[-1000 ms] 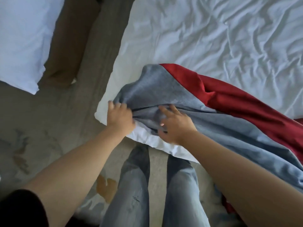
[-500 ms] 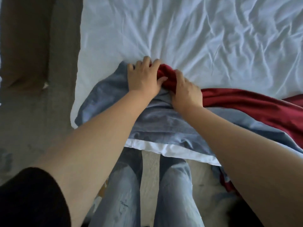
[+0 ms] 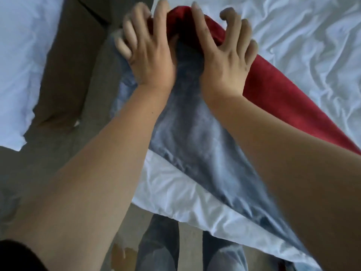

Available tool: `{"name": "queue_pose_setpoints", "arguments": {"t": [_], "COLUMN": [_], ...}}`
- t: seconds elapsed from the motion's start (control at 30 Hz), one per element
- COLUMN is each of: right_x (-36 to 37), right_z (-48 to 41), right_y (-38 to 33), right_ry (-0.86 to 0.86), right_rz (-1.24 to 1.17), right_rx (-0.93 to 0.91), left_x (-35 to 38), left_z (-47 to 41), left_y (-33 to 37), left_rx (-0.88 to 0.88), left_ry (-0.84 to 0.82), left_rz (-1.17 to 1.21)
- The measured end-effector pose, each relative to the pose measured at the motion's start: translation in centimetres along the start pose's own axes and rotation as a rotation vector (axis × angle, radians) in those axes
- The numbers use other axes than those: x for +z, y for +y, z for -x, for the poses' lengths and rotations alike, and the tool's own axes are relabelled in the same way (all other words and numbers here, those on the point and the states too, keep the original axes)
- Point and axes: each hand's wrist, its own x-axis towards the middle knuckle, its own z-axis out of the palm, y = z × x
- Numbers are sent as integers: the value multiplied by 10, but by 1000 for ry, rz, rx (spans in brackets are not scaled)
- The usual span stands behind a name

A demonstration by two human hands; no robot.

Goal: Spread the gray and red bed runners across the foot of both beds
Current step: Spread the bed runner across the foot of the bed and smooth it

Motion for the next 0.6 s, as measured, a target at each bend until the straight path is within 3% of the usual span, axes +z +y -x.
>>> {"name": "queue_pose_setpoints", "arguments": {"t": [0.1,0.17,0.27,0.43,0.6], "right_x": [33,46,62,80,72], "right_z": [63,121,167,160,158], "right_y": [8,18,25,25,21], "right_ry": [-396,-598,-638,-585,-642], "right_rz": [57,85,86,131,140], "right_rx": [-100,-168,-142,-168,-156], "left_x": [19,28,50,65,57], "left_z": [73,130,166,163,165], "left_y": [-23,-42,-50,-48,-51], "left_rx": [25,41,12,-18,-30], "left_ry": [-522,-723,-655,-598,-614], "left_rz": [25,106,154,140,171]}}
